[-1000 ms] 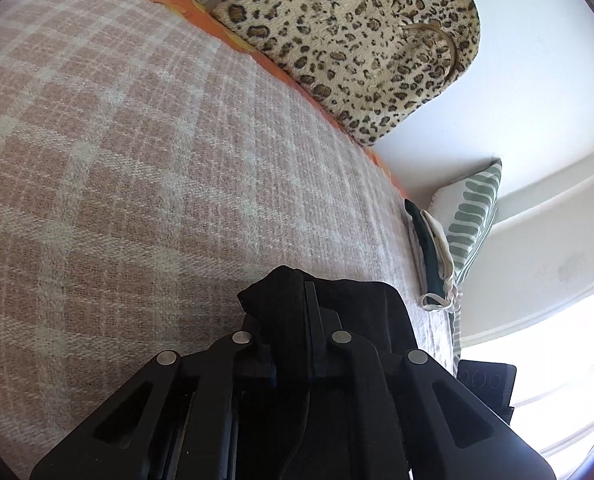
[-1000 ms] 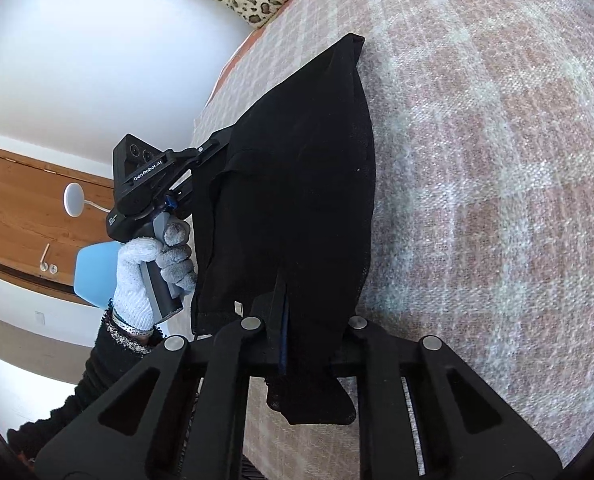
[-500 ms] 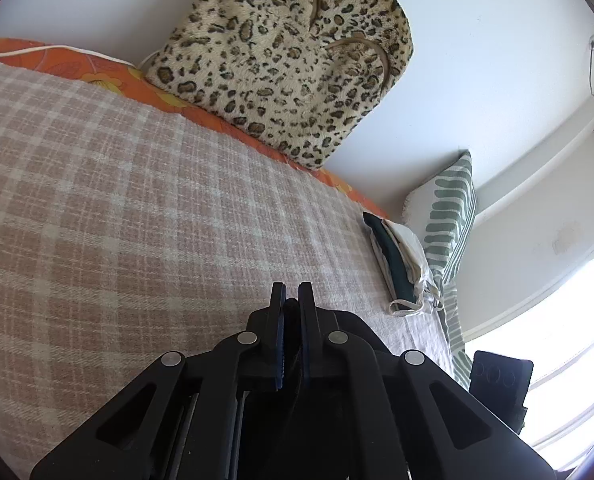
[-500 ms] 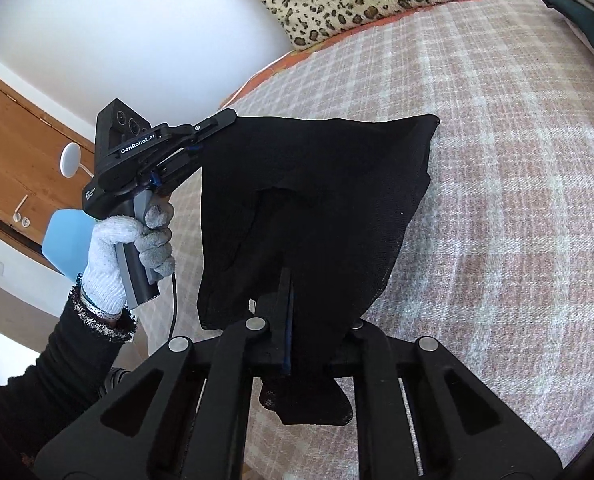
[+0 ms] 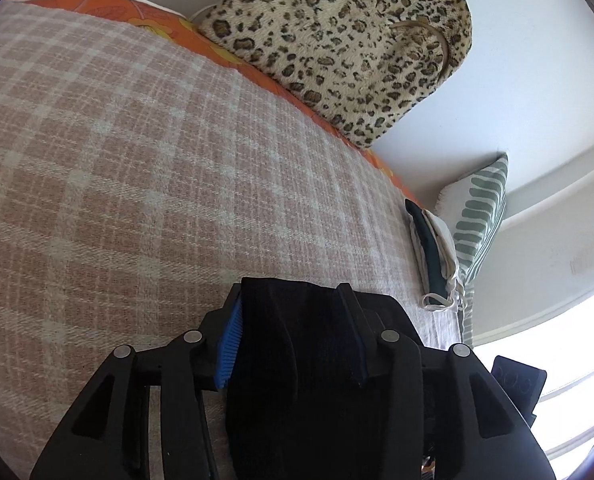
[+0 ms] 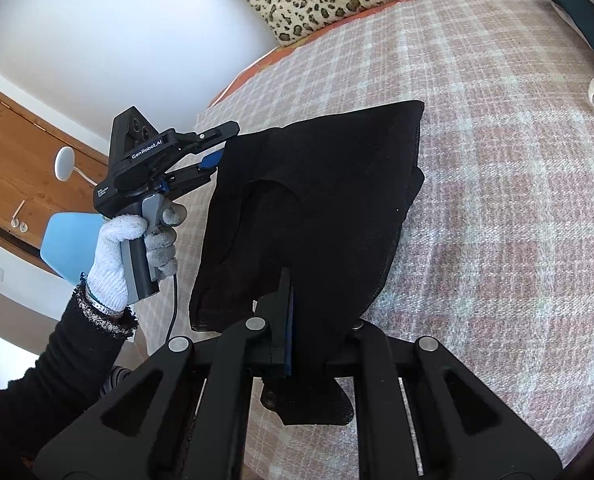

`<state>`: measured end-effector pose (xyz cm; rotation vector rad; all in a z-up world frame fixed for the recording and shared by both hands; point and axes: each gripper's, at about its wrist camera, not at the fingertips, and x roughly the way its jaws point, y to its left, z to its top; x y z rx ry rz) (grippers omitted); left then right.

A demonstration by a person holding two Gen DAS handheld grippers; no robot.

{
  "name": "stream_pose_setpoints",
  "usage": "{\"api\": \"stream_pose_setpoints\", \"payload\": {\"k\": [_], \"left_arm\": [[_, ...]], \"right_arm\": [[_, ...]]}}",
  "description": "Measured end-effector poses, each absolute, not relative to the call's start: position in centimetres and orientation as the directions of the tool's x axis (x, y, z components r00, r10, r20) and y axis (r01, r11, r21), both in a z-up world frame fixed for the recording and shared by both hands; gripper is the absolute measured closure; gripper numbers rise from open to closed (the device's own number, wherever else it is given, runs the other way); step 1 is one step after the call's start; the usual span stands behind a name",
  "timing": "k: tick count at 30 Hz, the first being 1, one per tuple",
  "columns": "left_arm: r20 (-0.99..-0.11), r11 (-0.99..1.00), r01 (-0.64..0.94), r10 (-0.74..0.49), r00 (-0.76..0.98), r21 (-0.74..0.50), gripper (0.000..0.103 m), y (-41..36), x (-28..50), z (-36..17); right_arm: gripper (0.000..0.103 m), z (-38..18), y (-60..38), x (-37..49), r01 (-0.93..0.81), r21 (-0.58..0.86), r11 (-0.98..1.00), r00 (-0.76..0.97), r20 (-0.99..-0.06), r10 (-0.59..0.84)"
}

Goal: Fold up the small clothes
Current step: 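Carry the lifted black bundle with both grippers to the stack of folded clothes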

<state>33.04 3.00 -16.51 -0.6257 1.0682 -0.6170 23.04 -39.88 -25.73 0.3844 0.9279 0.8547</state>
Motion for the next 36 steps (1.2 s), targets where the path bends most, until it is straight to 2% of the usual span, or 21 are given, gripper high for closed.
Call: {"api": "stream_pose_setpoints", "payload": {"k": [8,10,12,13,17,19,25,36], "left_arm": [[-0.585,0.656,0.147,-0.737,0.339,-0.74,0.059,2.6,32.7,-18.1],[-0.586,0.661,0.171,-0.736,0.34,-0.731,0.062,2.2,32.7,-17.9],[-0.583,0.659,0.176,-0.738,0.338,-0.731,0.079,1.8,32.7,-18.2],[-0.59,0.662,0.17,-0.737,0.33,-0.73,0.099,1.6,32.7,-18.6],[-0.589,0.667,0.206,-0.735,0.337,-0.716,0.1,0.6,32.2,-17.7],[-0.558,0.652,0.224,-0.745,0.365,-0.724,0.1,0.6,31.9,-16.3],[-0.501,0.623,0.282,-0.768,0.399,-0.73,0.1,-0.2,31.5,-13.2],[-0.454,0.585,0.36,-0.802,0.387,-0.727,0.101,-4.9,32.6,-9.5]], "right_arm": [[0.094,-26.1,-39.3,23.1,-0.466,0.623,0.628,0.3,-0.557,0.774],[0.094,-26.3,-39.2,23.3,-0.457,0.625,0.633,0.298,-0.563,0.771],[0.094,-26.6,-39.2,23.6,-0.447,0.622,0.642,0.296,-0.575,0.763],[0.094,-26.7,-39.1,23.7,-0.44,0.622,0.647,0.294,-0.581,0.759],[0.094,-26.3,-39.1,23.6,-0.442,0.581,0.683,0.318,-0.611,0.725],[0.094,-25.7,-39.1,23.4,-0.455,0.549,0.7,0.34,-0.62,0.707],[0.094,-23.7,-39.8,22.8,-0.487,0.497,0.718,0.394,-0.609,0.688],[0.094,-20.5,-44.9,23.4,-0.484,0.433,0.76,0.483,-0.593,0.645]]}}
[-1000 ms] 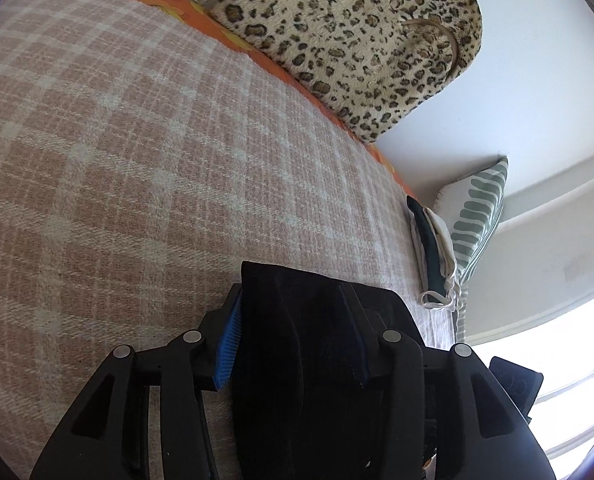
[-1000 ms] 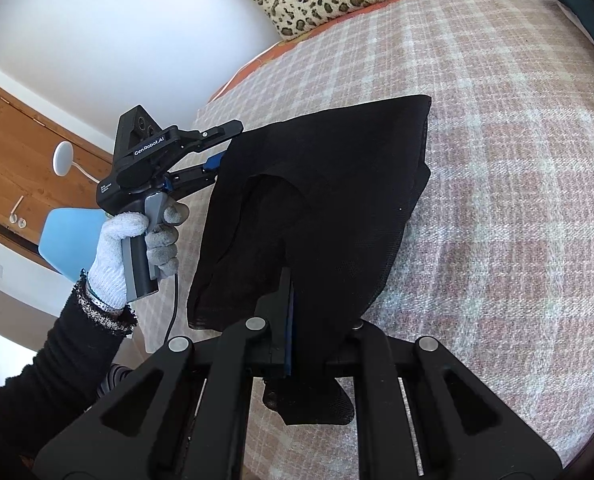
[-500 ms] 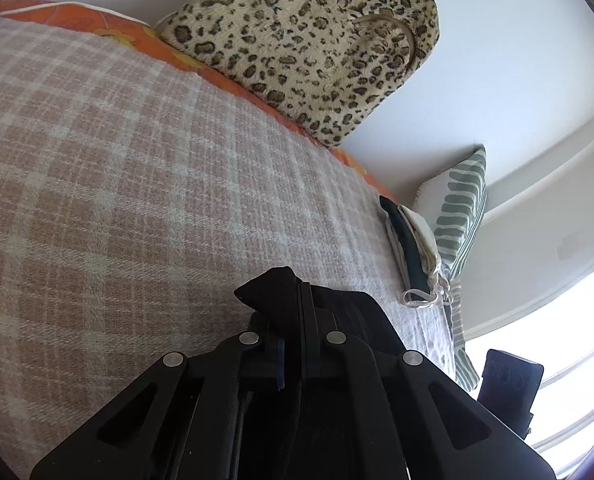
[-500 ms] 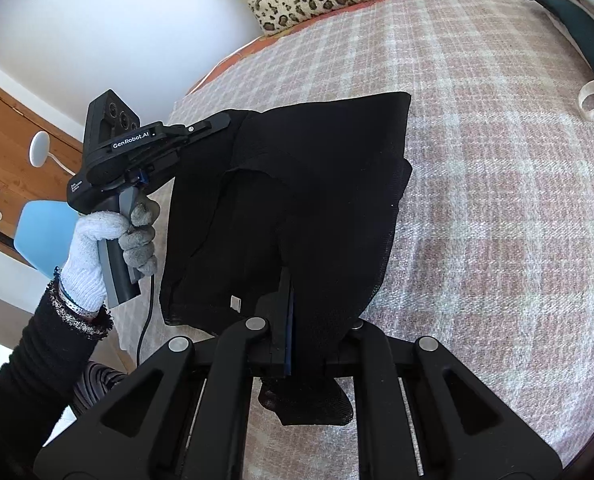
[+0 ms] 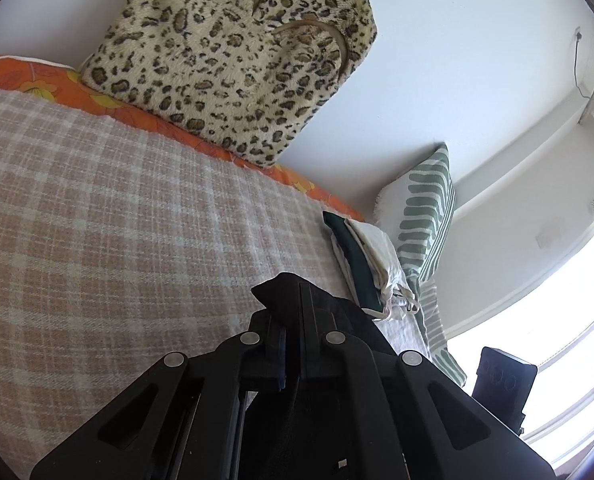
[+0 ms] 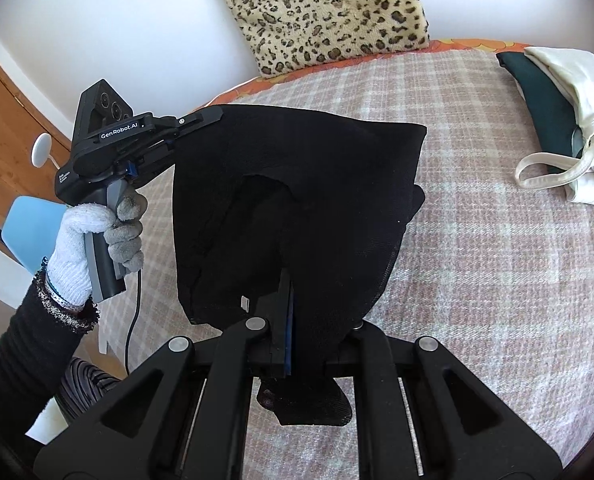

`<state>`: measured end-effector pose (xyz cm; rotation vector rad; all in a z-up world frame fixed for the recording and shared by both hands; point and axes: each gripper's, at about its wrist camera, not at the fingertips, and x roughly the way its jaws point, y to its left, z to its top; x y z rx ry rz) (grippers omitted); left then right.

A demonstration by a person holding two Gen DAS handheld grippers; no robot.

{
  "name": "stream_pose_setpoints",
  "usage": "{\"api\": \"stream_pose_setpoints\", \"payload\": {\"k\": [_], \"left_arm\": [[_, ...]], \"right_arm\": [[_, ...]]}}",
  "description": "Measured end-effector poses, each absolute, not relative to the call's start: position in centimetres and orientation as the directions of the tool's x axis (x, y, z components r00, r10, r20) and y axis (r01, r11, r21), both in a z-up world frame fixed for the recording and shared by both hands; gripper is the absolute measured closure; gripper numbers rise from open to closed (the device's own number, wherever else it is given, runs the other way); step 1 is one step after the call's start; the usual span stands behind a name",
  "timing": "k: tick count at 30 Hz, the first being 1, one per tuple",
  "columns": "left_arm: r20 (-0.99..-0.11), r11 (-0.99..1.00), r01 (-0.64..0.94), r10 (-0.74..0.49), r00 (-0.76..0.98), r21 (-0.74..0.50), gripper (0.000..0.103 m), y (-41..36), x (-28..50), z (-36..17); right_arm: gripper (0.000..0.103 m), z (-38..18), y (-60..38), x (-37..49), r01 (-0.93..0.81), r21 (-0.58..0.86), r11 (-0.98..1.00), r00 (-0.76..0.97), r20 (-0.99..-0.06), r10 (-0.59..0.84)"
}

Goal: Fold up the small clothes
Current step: 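Carry the lifted black bundle with both grippers to the stack of folded clothes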

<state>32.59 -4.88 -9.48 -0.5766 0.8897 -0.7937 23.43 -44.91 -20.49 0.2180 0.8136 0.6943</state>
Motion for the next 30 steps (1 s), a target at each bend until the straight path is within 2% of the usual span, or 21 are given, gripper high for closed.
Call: {"api": "stream_pose_setpoints", "payload": {"k": [23,30], "left_arm": [[-0.294,0.403,0.564,-0.915,0.277,-0.721,0.101,-29.0,38.6,-1.9],[-0.275,0.391,0.547,-0.918,0.285,-0.74,0.101,-35.0,41.4,-2.5]], "right_arm": [[0.094,-11.0,-64.6,28.6,-0.368,0.054,0.928,0.739,-0.589,0.327],[0.094,-10.7,-70.7,34.0,-0.319,0.003,0.948,0.75,-0.61,0.255]]}}
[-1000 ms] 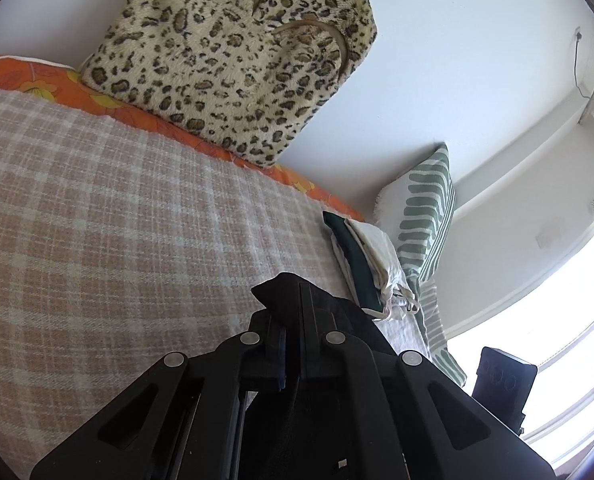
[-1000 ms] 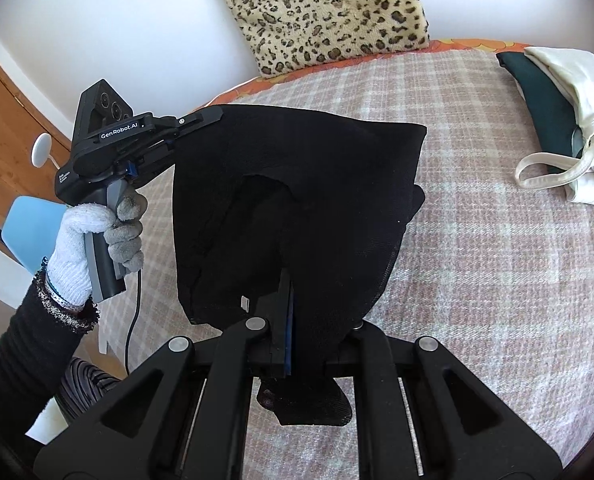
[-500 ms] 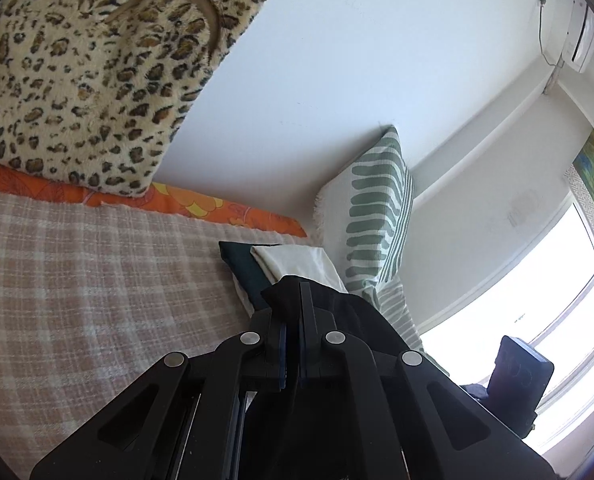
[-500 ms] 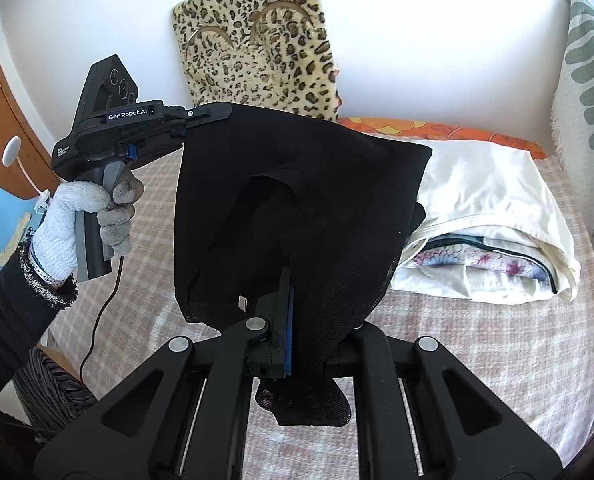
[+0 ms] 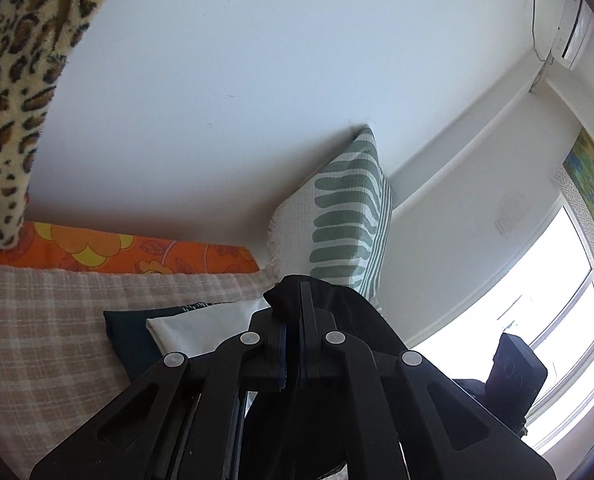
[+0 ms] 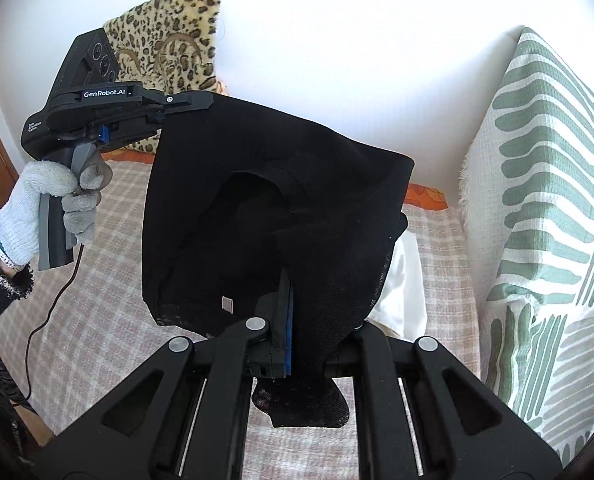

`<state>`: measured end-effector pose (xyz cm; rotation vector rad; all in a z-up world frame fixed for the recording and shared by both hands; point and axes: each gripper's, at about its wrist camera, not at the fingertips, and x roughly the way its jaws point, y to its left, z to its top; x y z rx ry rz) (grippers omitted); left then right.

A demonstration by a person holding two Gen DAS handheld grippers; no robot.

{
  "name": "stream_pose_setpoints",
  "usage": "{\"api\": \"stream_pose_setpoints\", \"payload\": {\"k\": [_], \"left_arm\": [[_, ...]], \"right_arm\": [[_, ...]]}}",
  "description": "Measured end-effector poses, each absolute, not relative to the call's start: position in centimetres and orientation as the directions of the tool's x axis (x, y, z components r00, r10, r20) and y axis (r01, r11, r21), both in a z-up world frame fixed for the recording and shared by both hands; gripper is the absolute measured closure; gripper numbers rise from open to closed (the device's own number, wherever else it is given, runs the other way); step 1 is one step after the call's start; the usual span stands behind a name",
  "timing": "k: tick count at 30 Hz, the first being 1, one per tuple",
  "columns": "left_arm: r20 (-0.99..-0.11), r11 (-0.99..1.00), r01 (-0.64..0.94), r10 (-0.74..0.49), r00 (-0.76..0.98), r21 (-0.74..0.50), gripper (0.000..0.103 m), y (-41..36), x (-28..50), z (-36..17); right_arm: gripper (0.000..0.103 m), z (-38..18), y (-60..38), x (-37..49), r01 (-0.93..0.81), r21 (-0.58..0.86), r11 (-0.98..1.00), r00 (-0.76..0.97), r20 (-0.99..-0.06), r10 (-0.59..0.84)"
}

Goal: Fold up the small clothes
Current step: 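Carry the lifted black bundle with both grippers to the stack of folded clothes, then lower the black bundle onto the clothes stack and open both grippers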

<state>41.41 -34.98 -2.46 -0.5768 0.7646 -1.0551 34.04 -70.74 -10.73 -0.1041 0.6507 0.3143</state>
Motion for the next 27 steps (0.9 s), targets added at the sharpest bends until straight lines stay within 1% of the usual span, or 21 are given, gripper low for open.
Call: {"api": "stream_pose_setpoints", "payload": {"k": [3,5,7,10,11,12,13,14,16,17,18,21,24,26,27], "left_arm": [[-0.297,0.416,0.537,-0.907,0.298,-0.734,0.101,-37.1,42.6,-3.9],[-0.322,0.441,0.523,-0.896,0.307,-0.729,0.101,-38.2,43.4,-5.1],[-0.352,0.473,0.506,-0.879,0.321,-0.721,0.101,-39.0,44.2,-6.5],[-0.41,0.536,0.494,-0.843,0.347,-0.684,0.101,-39.8,45.2,-8.0],[-0.433,0.554,0.49,-0.832,0.347,-0.673,0.101,-40.0,45.5,-8.4],[-0.455,0.575,0.486,-0.818,0.352,-0.658,0.101,-40.3,45.8,-8.8],[-0.478,0.598,0.483,-0.801,0.359,-0.639,0.098,-40.4,46.0,-8.9],[-0.488,0.609,0.481,-0.793,0.365,-0.63,0.095,-40.4,46.1,-9.0],[-0.49,0.62,0.479,-0.785,0.379,-0.622,0.088,-40.1,46.1,-8.8],[-0.495,0.627,0.476,-0.779,0.386,-0.616,0.083,-40.0,46.1,-8.7],[-0.498,0.63,0.475,-0.776,0.386,-0.614,0.081,-40.0,46.1,-8.5],[-0.501,0.618,0.493,-0.786,0.363,-0.613,0.078,-40.1,45.5,-8.0],[-0.496,0.596,0.532,-0.8,0.337,-0.601,0.077,-40.3,43.8,-7.2],[-0.482,0.56,0.559,-0.824,0.299,-0.611,0.077,-40.5,42.2,-6.8],[-0.475,0.532,0.581,-0.84,0.264,-0.617,0.077,-40.9,41.3,-6.7]], "right_arm": [[0.094,-11.8,-73.2,36.6,-0.311,0.031,0.95,0.741,-0.618,0.263],[0.094,-13.1,-74.6,38.2,-0.306,0.091,0.948,0.725,-0.622,0.294],[0.094,-14.7,-75.5,39.8,-0.31,0.184,0.933,0.694,-0.626,0.355],[0.093,-17.4,-76.3,41.3,-0.295,0.253,0.922,0.644,-0.66,0.387],[0.09,-18.2,-76.4,41.6,-0.272,0.247,0.93,0.636,-0.679,0.367],[0.081,-18.9,-76.6,41.9,-0.251,0.241,0.938,0.621,-0.703,0.347],[0.075,-19.4,-76.8,41.8,-0.233,0.238,0.943,0.613,-0.716,0.333],[0.071,-19.8,-76.9,41.7,-0.224,0.236,0.946,0.608,-0.724,0.325],[0.055,-20.3,-77.2,40.9,-0.214,0.225,0.95,0.608,-0.73,0.31],[0.051,-20.3,-77.2,40.6,-0.206,0.209,0.956,0.616,-0.731,0.293],[0.049,-20.3,-77.6,40.0,-0.191,0.194,0.962,0.629,-0.729,0.272],[0.049,-19.3,-78.6,38.9,-0.155,0.213,0.965,0.673,-0.692,0.261],[0.048,-17.1,-79.3,38.1,-0.163,0.248,0.955,0.756,-0.59,0.282],[0.049,-16.0,-79.4,38.4,-0.158,0.273,0.949,0.787,-0.546,0.287],[0.049,-15.6,-79.3,39.0,-0.169,0.3,0.939,0.787,-0.532,0.312]]}}
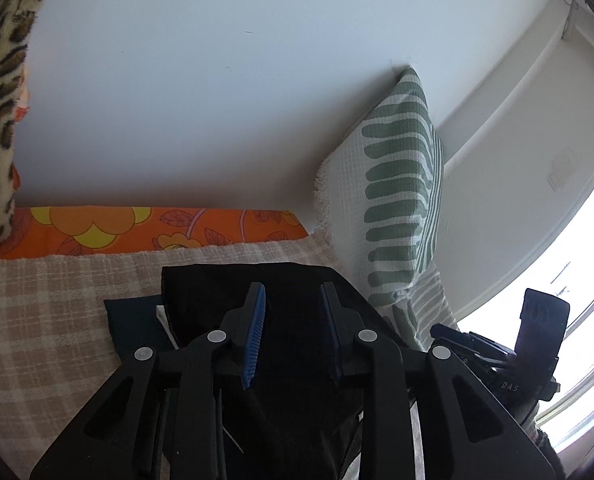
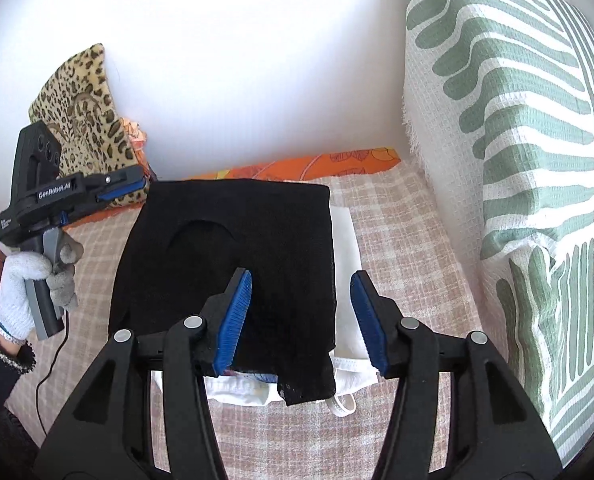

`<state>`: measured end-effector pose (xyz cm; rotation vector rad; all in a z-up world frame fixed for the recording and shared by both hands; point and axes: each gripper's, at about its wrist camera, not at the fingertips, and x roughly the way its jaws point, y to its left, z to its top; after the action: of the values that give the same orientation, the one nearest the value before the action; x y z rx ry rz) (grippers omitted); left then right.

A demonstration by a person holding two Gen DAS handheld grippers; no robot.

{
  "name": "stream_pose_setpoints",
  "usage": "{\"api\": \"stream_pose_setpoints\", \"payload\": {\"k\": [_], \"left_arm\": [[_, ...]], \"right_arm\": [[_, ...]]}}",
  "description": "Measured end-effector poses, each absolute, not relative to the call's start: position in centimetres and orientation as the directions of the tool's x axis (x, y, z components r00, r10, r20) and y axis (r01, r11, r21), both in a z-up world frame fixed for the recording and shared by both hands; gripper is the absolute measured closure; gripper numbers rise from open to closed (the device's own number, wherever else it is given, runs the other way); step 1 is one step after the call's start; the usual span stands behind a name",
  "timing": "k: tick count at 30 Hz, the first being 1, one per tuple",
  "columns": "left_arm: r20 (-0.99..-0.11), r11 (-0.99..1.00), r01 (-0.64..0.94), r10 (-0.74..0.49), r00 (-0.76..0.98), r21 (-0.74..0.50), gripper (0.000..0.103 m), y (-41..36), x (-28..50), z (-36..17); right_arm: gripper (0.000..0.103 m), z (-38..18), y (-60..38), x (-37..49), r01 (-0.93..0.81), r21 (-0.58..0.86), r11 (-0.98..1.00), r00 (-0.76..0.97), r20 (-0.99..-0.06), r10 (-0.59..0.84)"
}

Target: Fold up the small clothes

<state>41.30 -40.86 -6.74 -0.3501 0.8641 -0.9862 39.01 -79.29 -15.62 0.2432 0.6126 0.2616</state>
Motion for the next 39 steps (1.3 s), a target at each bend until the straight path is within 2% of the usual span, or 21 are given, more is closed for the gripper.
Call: {"api": "stream_pose_setpoints", "payload": {"k": [5,9,13,16,21,25,27,29,33,35,39], "left_arm": [[-0.505,0.426,0.667,-0.859,0.086,-0.611,0.077,-43.5,36.6,-7.8],[-0.57,0.409,0.692,-0.822,-0.004,-0.594,0.077,-45.4,34.8,-10.4],[-0.613,0.425,0.69,-0.789,-0.035,-0.586,0.077,-45.5,34.5,-12.7],[-0.63,0.418,0.715,-0.775,-0.041,-0.561,0.077,-45.2,33.9,-13.2],[-0.625,0.41,0.716,-0.779,-0.048,-0.565,0.077,-44.5,33.5,-12.3],[-0.636,0.415,0.737,-0.771,-0.026,-0.533,0.077,-43.8,32.2,-10.9],[-0.634,0.42,0.746,-0.773,-0.004,-0.517,0.073,-43.2,31.4,-9.9],[-0.629,0.428,0.754,-0.777,0.026,-0.498,0.051,-42.5,30.6,-8.8],[-0.623,0.458,0.757,-0.777,0.087,-0.466,0.046,-40.5,29.2,-6.8],[-0.614,0.473,0.756,-0.78,0.121,-0.453,0.038,-38.8,28.3,-5.9],[-0.601,0.506,0.758,-0.776,0.191,-0.411,0.032,-36.1,26.4,-4.2]], "right_arm": [[0.053,-15.8,-77.9,42.9,-0.189,0.383,0.904,0.766,-0.519,0.38],[0.055,-16.8,-76.7,46.1,-0.205,0.441,0.874,0.726,-0.53,0.438],[0.055,-18.8,-75.4,49.3,-0.124,0.349,0.929,0.704,-0.628,0.33],[0.055,-20.4,-76.3,50.8,-0.052,0.353,0.934,0.691,-0.663,0.289],[0.055,-20.7,-77.7,50.2,0.016,0.327,0.945,0.709,-0.67,0.22],[0.055,-18.8,-79.3,48.1,0.06,0.338,0.939,0.749,-0.637,0.182],[0.055,-17.6,-79.5,46.7,0.061,0.342,0.938,0.768,-0.616,0.175],[0.055,-16.6,-79.4,45.3,0.064,0.337,0.939,0.779,-0.605,0.163],[0.051,-14.9,-78.1,42.3,0.062,0.302,0.951,0.788,-0.6,0.139],[0.047,-14.1,-77.3,40.6,0.058,0.294,0.954,0.795,-0.591,0.133],[0.046,-12.7,-75.5,37.2,0.049,0.27,0.961,0.81,-0.574,0.12]]}}
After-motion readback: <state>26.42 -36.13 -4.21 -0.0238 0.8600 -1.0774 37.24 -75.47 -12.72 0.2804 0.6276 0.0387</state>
